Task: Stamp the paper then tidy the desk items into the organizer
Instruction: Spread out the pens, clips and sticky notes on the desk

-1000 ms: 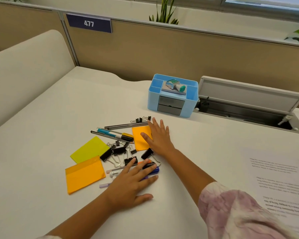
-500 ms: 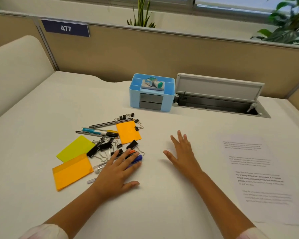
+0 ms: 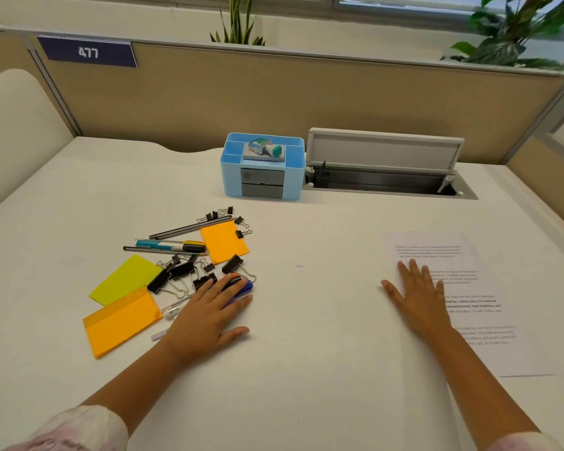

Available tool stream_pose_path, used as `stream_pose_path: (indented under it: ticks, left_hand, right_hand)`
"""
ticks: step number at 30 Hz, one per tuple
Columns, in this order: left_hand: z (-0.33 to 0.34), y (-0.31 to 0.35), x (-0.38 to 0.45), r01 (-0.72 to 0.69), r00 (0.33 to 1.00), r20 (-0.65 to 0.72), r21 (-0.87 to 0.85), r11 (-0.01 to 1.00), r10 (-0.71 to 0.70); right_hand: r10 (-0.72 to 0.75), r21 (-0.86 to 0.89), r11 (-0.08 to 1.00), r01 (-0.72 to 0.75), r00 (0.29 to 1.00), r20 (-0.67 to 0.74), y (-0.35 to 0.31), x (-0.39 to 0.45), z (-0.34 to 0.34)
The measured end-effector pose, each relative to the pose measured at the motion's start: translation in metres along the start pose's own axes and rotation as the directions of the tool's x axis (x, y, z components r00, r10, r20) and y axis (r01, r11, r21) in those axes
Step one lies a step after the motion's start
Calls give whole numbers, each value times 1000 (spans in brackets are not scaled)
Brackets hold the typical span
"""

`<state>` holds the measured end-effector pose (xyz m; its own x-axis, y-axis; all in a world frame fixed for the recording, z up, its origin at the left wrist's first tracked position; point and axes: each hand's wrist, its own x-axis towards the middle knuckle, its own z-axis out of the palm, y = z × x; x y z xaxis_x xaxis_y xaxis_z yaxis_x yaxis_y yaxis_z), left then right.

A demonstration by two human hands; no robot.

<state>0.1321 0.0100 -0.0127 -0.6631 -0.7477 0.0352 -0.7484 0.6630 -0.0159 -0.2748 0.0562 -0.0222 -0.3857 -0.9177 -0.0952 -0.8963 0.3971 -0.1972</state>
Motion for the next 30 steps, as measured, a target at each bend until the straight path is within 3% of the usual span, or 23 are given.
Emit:
stream_pose_path:
  ticks: [15,30]
  left_hand:
    - [-2,1,0,-11,999,-36,14,1000,12]
    - [-2,1,1,4,1000,-10,17,1000,-3]
  right_hand:
    - [-69,31,997,68,997,22,-125,-2,29]
    - [-116,35,993,112,985,129,-237,-10,48]
